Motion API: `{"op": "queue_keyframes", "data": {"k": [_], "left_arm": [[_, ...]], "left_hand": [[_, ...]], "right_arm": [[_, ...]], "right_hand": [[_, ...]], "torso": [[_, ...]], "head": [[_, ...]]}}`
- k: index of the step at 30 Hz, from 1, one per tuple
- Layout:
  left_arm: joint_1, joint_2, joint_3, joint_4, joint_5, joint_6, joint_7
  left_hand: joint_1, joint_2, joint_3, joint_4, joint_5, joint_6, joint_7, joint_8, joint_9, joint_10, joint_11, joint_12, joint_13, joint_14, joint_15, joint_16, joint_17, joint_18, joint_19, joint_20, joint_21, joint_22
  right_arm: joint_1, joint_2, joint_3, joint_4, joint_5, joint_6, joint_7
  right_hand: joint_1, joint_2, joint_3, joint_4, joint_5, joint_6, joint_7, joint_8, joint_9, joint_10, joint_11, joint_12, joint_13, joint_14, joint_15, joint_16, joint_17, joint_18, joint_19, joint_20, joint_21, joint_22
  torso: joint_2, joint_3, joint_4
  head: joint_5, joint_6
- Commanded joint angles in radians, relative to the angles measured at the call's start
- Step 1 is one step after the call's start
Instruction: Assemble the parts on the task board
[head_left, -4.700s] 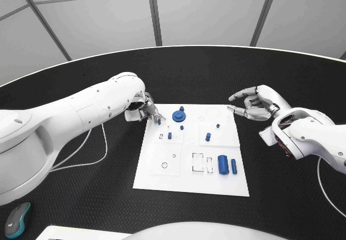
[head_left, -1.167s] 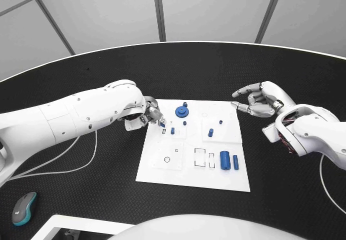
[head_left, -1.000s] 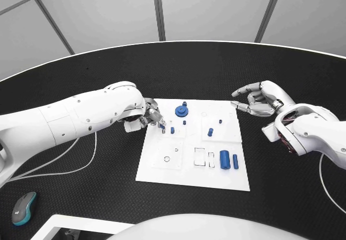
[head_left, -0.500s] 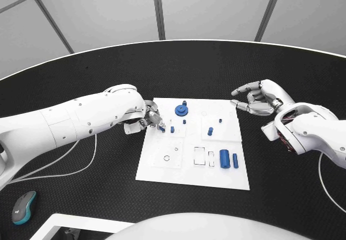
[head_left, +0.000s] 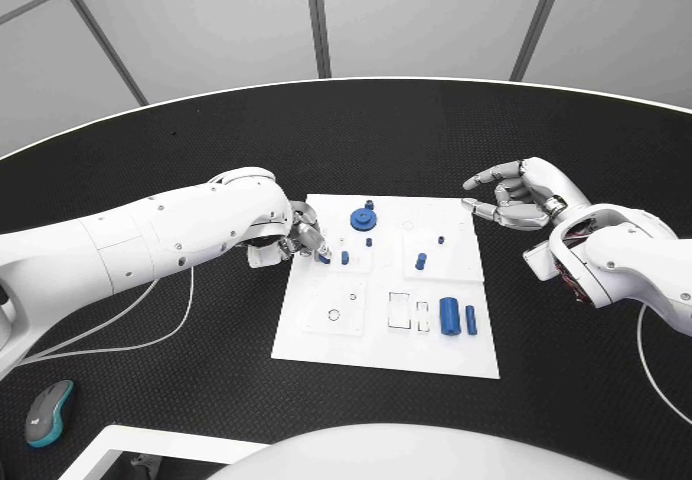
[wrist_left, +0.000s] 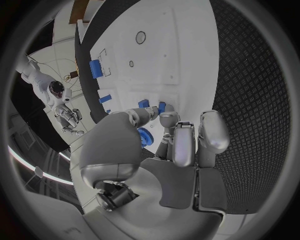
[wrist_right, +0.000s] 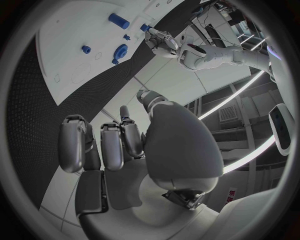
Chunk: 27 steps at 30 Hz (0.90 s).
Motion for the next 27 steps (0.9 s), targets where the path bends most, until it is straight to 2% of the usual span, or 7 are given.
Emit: {"op": "queue_keyframes", "data": {"k": [1,14,27], "left_arm": [[0.0,0.0,0.0,0.0,0.0,0.006,0.0],[0.0,0.003,0.0,-0.008,0.0,0.004,-0.002],[0.0,0.02,0.0,-0.027,0.0,0.024,-0.009]], "left_hand": [[-0.001,0.006,0.096,-0.09,0.002,-0.001,-0.007,0.006,0.044,0.007,-0.001,0.005,0.0,0.055,-0.006,0.004,0.093,-0.001,0.004,0.0,0.005,0.001],[-0.001,0.003,0.099,-0.094,0.003,0.001,-0.008,0.009,0.043,0.009,-0.002,0.006,0.001,0.056,-0.007,0.005,0.094,-0.001,0.005,-0.001,0.006,0.002],[-0.002,0.003,0.1,-0.095,0.003,0.001,-0.008,0.009,0.043,0.009,-0.002,0.006,0.001,0.056,-0.007,0.005,0.094,-0.001,0.005,-0.001,0.006,0.003]], "right_arm": [[0.0,0.0,0.0,0.0,0.0,0.0,0.0],[0.0,0.001,0.0,0.0,0.0,0.0,-0.001],[0.0,-0.001,0.0,0.003,0.0,0.001,-0.001]], "right_hand": [[0.002,-0.004,0.002,0.002,0.003,0.001,0.001,0.006,-0.001,0.004,0.0,0.001,0.07,0.068,-0.007,-0.006,0.117,0.016,0.021,-0.007,-0.007,0.095],[0.002,-0.004,0.002,0.002,0.003,0.001,0.001,0.006,-0.001,0.004,0.0,0.001,0.07,0.068,-0.007,-0.006,0.117,0.016,0.021,-0.007,-0.007,0.095],[0.002,-0.004,0.002,0.002,0.003,0.001,0.001,0.006,-0.001,0.004,0.0,0.001,0.07,0.068,-0.007,-0.006,0.117,0.016,0.021,-0.007,-0.007,0.095]], "torso": [[0.0,0.0003,-0.0005],[0.0,-0.0002,0.0011],[0.001,0.0006,-0.0004]], "head": [[-0.001,0.0],[-0.002,-0.002],[-0.002,-0.005]]}}
